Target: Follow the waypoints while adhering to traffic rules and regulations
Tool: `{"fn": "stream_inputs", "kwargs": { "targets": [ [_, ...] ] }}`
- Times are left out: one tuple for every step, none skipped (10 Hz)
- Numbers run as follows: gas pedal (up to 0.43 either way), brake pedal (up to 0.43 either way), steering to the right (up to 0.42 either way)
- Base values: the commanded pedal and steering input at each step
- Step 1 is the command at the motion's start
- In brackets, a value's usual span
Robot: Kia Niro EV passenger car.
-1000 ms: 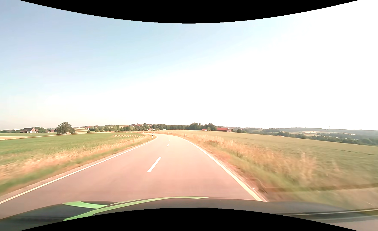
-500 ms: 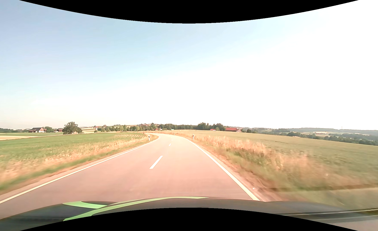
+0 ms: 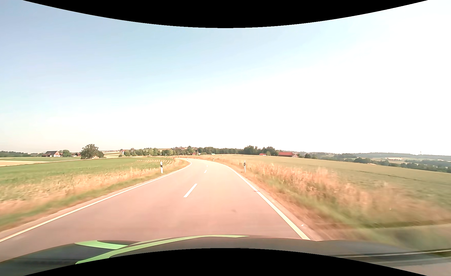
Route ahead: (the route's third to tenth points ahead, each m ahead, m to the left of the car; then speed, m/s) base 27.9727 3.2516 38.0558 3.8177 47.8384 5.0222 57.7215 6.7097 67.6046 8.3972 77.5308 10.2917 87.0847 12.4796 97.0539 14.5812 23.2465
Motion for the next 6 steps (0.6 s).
{"fn": "stream_inputs", "kwargs": {
  "targets": [
    [0.118, 0.0, -0.018],
    [0.118, 0.0, -0.018],
    [0.11, 0.0, -0.018],
    [0.11, 0.0, -0.018],
    [0.11, 0.0, -0.017],
    [0.11, 0.0, -0.017]
  ]
}}
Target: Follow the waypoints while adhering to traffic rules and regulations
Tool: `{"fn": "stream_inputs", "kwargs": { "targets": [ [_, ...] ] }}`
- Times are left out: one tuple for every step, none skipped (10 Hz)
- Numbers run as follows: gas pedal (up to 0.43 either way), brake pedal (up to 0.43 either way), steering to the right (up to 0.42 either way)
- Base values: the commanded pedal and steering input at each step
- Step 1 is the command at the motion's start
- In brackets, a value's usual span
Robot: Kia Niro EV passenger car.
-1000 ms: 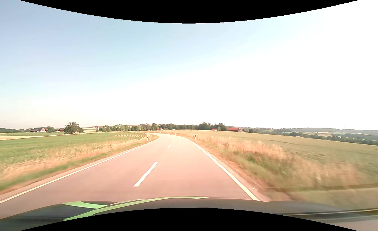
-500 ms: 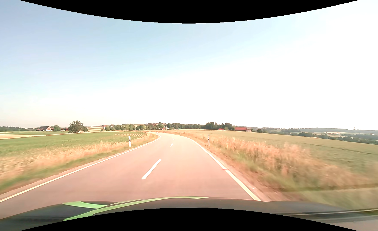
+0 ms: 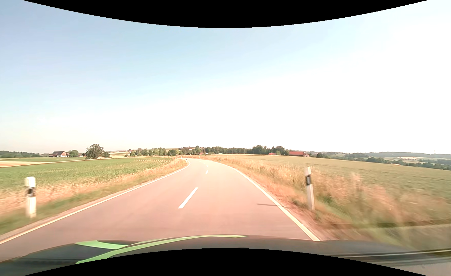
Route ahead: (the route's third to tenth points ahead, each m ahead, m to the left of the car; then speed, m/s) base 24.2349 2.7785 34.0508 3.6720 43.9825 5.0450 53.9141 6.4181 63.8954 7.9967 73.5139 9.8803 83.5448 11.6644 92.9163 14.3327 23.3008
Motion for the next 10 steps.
{"fn": "stream_inputs", "kwargs": {
  "targets": [
    [0.11, 0.0, -0.017],
    [0.11, 0.0, -0.015],
    [0.11, 0.0, -0.015],
    [0.11, 0.0, -0.016],
    [0.11, 0.0, -0.015],
    [0.098, 0.0, -0.016],
    [0.098, 0.0, -0.016],
    [0.098, 0.0, -0.017],
    [0.098, 0.0, -0.018],
    [0.098, 0.0, -0.019]
  ]
}}
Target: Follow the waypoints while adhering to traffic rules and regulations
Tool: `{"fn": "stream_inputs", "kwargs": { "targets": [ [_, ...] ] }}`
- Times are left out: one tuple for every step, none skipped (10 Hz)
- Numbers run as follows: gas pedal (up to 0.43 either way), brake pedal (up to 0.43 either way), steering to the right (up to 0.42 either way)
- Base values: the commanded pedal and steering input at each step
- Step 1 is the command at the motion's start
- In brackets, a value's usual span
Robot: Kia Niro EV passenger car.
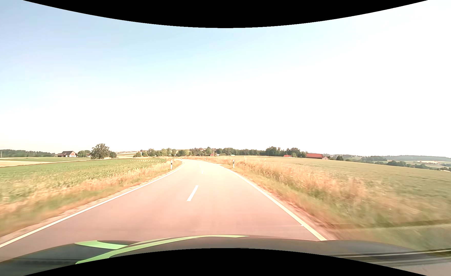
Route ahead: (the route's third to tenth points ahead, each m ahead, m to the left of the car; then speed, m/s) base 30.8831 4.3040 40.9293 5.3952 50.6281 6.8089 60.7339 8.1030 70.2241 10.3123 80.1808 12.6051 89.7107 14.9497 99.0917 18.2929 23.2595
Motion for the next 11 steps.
{"fn": "stream_inputs", "kwargs": {
  "targets": [
    [0.098, 0.0, -0.02],
    [0.098, 0.0, -0.02],
    [0.098, 0.0, -0.02],
    [0.098, 0.0, -0.02],
    [0.098, 0.0, -0.02],
    [0.098, 0.0, -0.021],
    [0.098, 0.0, -0.023],
    [0.098, 0.0, -0.025],
    [0.098, 0.0, -0.026],
    [0.098, 0.0, -0.026],
    [0.098, 0.0, -0.025]
  ]
}}
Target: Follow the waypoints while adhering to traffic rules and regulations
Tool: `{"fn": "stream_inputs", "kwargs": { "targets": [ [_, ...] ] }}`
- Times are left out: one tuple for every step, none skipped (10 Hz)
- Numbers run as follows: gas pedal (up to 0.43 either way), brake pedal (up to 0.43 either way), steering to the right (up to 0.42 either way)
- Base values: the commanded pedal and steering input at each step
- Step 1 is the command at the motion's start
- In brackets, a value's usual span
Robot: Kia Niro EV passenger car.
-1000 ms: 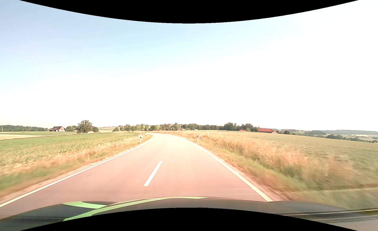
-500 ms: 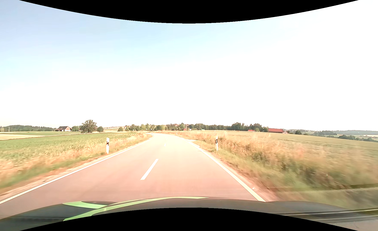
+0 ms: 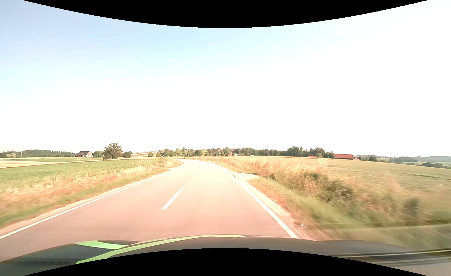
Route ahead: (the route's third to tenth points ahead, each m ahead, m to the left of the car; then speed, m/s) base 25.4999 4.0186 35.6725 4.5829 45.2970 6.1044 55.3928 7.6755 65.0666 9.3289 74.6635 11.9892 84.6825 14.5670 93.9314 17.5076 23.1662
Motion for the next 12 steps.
{"fn": "stream_inputs", "kwargs": {
  "targets": [
    [0.098, 0.0, -0.025],
    [0.098, 0.0, -0.025],
    [0.098, 0.0, -0.025],
    [0.098, 0.0, -0.025],
    [0.098, 0.0, -0.024],
    [0.098, 0.0, -0.024],
    [0.098, 0.0, -0.021],
    [0.098, 0.0, -0.019],
    [0.098, 0.0, -0.017],
    [0.098, 0.0, -0.016],
    [0.098, 0.0, -0.016],
    [0.098, 0.0, -0.016]
  ]
}}
